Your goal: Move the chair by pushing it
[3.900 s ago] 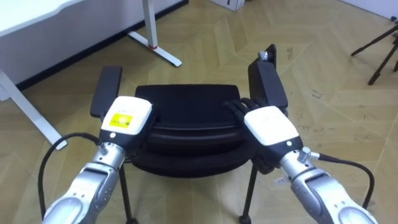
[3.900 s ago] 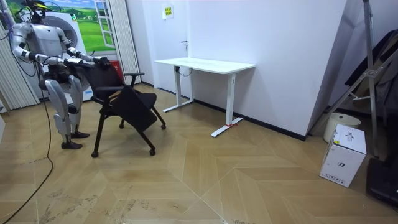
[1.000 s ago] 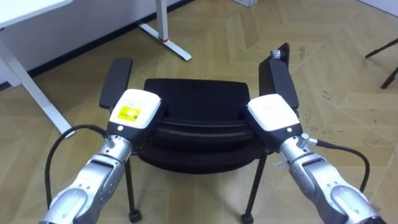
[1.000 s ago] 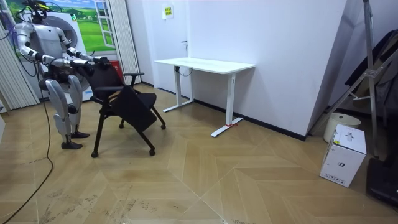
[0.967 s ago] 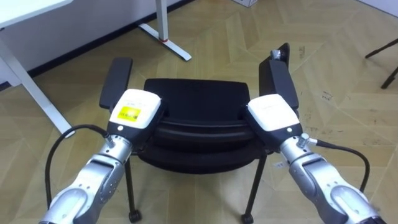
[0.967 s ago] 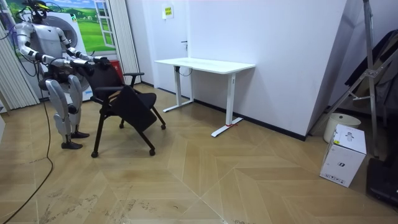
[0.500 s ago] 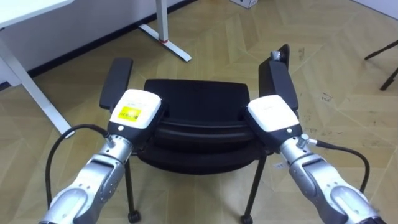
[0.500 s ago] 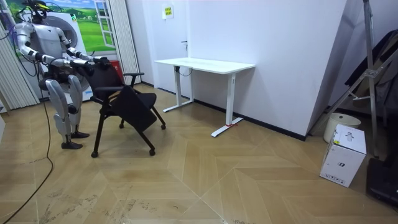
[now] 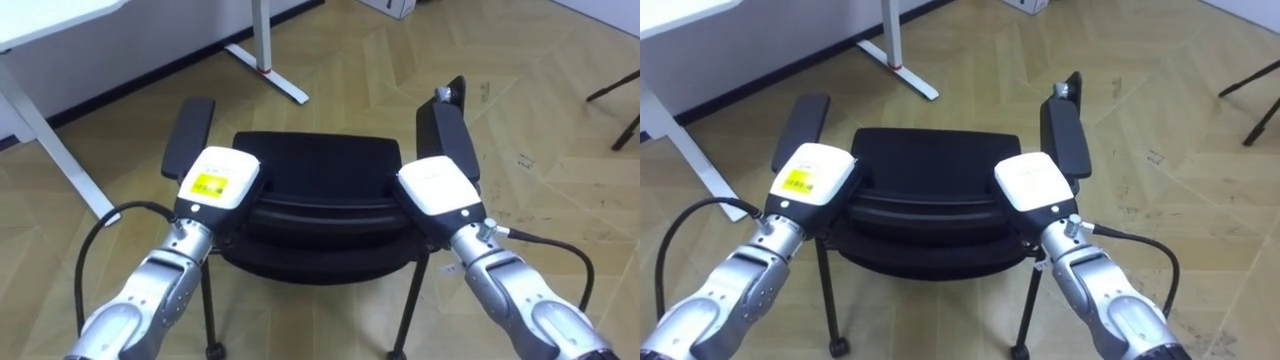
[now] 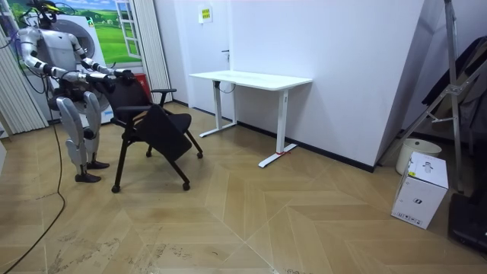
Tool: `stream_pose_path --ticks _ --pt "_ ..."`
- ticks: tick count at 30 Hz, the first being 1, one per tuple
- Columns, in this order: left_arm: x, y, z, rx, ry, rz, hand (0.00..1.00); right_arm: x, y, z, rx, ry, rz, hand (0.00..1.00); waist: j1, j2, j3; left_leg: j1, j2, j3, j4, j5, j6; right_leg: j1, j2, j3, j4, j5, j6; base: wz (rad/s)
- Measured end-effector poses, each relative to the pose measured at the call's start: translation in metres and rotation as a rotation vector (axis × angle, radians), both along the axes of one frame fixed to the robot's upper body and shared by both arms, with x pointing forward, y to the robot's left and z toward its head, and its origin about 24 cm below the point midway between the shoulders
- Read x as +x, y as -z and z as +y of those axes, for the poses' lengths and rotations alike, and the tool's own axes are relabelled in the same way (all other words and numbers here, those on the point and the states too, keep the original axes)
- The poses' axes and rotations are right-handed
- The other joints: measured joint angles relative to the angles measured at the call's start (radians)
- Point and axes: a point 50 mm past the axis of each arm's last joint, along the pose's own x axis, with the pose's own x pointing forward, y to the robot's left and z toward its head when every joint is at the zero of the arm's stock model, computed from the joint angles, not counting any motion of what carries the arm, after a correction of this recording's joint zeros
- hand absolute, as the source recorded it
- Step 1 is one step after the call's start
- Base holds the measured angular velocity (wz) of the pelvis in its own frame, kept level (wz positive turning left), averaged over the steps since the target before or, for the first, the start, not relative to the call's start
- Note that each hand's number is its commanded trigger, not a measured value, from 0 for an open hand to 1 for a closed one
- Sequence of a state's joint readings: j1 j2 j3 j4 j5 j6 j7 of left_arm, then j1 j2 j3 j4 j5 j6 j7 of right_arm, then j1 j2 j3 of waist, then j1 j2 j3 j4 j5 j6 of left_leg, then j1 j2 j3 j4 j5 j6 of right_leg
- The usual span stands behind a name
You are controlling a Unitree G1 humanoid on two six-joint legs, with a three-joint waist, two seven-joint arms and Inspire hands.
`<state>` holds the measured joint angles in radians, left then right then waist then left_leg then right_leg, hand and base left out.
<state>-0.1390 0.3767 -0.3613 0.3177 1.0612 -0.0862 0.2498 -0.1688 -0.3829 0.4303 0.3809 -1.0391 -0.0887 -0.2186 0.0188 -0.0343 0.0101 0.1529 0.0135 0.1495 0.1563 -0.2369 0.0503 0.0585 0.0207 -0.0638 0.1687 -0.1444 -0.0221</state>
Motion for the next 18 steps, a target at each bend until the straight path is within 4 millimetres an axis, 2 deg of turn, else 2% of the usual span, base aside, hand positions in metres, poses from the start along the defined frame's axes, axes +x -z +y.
stream_pose_path --ticks 3,9,10,12,14,16,18 --pt "0.001 0.002 0.000 0.001 0.005 0.006 1.00 -0.001 0.002 -0.001 0.002 0.002 0.002 1.00 -0.008 -0.002 0.0014 -0.003 0.001 -0.016 0.010 0.000 0.000 0.011 -0.002 -0.022 0.001 0.000 0.000 0.14" --pt "0.000 0.004 0.001 0.006 0.001 0.018 1.00 -0.003 0.007 0.000 0.012 0.004 0.014 1.00 -0.003 -0.010 0.0040 -0.001 0.004 -0.014 0.042 0.000 -0.001 0.012 -0.003 -0.022 0.031 -0.010 -0.005 0.01" --pt "0.000 0.007 0.002 0.009 0.000 0.027 1.00 -0.004 0.010 0.001 0.016 0.006 0.025 1.00 -0.002 -0.014 0.0037 -0.001 0.006 -0.013 0.064 -0.006 -0.010 0.018 -0.001 -0.027 0.044 -0.019 -0.008 0.05" --pt "-0.002 0.012 0.003 0.010 -0.001 0.051 1.00 -0.007 0.016 0.003 0.013 0.006 0.044 1.00 0.002 -0.018 0.0052 -0.008 0.011 -0.012 0.139 -0.022 -0.035 0.044 -0.003 -0.045 0.059 -0.036 -0.016 0.05" --pt "-0.005 0.016 0.005 0.009 -0.010 0.065 1.00 -0.009 0.018 0.005 0.010 0.001 0.050 1.00 0.012 -0.021 0.0051 -0.035 0.014 -0.012 0.226 -0.029 -0.046 0.049 -0.011 -0.058 0.082 -0.054 -0.024 -0.06" --pt "-0.007 0.020 0.005 0.005 -0.016 0.075 1.00 -0.011 0.019 0.005 0.008 0.000 0.050 1.00 0.012 -0.019 0.0068 -0.079 0.024 -0.012 0.324 -0.030 -0.047 0.054 -0.020 -0.083 0.099 -0.065 -0.028 0.06" --pt "-0.006 0.021 0.002 -0.008 -0.018 0.075 1.00 -0.011 0.020 0.003 0.008 0.007 0.049 1.00 0.011 -0.018 0.0069 -0.147 0.047 -0.014 0.477 -0.029 -0.047 0.064 -0.015 -0.110 0.111 -0.093 -0.043 0.21"
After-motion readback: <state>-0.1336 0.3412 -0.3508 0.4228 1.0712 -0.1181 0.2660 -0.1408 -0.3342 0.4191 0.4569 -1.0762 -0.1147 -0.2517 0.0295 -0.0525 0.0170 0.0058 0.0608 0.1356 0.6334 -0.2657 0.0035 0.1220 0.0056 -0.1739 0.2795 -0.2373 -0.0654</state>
